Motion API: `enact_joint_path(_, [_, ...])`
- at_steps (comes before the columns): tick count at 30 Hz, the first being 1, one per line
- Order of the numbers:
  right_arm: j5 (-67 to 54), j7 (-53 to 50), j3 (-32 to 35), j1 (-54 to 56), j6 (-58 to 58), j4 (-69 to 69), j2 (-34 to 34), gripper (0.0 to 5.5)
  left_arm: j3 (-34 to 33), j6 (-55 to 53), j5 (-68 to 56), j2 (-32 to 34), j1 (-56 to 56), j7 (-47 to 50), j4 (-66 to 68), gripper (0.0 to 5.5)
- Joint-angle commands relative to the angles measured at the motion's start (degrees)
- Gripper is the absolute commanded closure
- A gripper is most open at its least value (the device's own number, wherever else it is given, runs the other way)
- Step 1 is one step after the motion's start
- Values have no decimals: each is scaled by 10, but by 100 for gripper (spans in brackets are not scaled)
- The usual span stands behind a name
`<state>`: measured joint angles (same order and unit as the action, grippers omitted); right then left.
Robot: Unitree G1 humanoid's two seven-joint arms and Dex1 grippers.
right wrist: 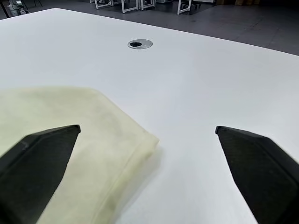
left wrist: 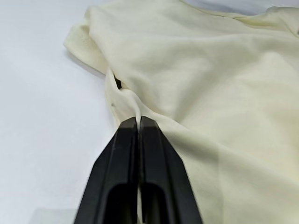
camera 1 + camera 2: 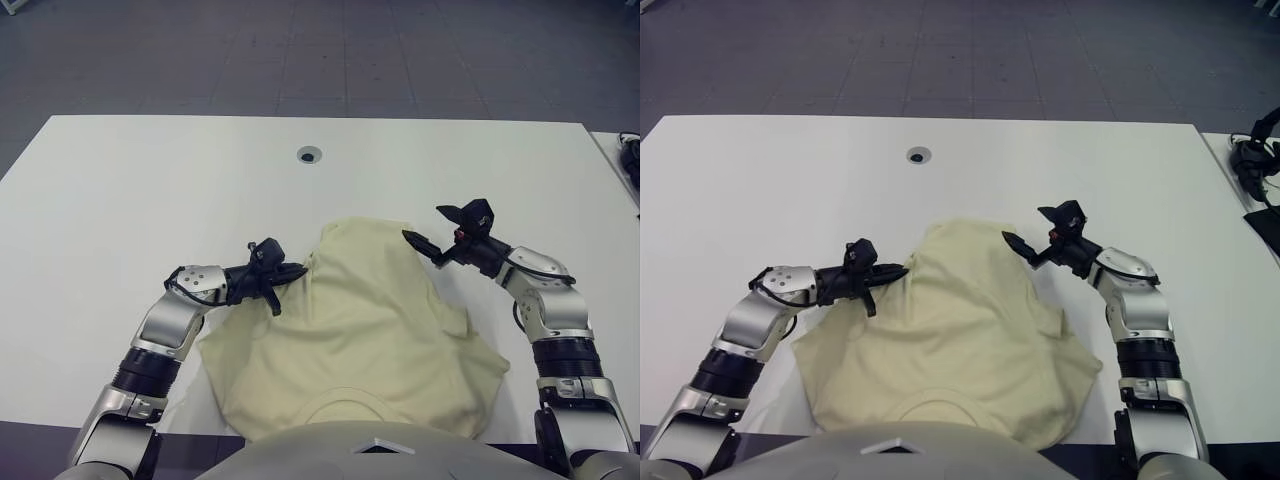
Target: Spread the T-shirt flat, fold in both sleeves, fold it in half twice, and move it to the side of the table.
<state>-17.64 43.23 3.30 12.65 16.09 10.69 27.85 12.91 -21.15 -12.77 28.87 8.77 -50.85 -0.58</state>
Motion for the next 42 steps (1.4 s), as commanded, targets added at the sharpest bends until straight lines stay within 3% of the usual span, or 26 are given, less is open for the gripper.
enact_joint_path(1, [5,2,-4,-4,-5,-4,-3,10,-16,-12,-20,1,-2,-7,-16,545])
enact_joint_path(16, [38,-39,-48,55,63,55,-44,10,-105,-21,-72,26,-40,2,-102,545])
enact_joint_path(42, [82,-53,-65,63,23,90,-44,427,-105,0,-68,17,-69,21,-98,550])
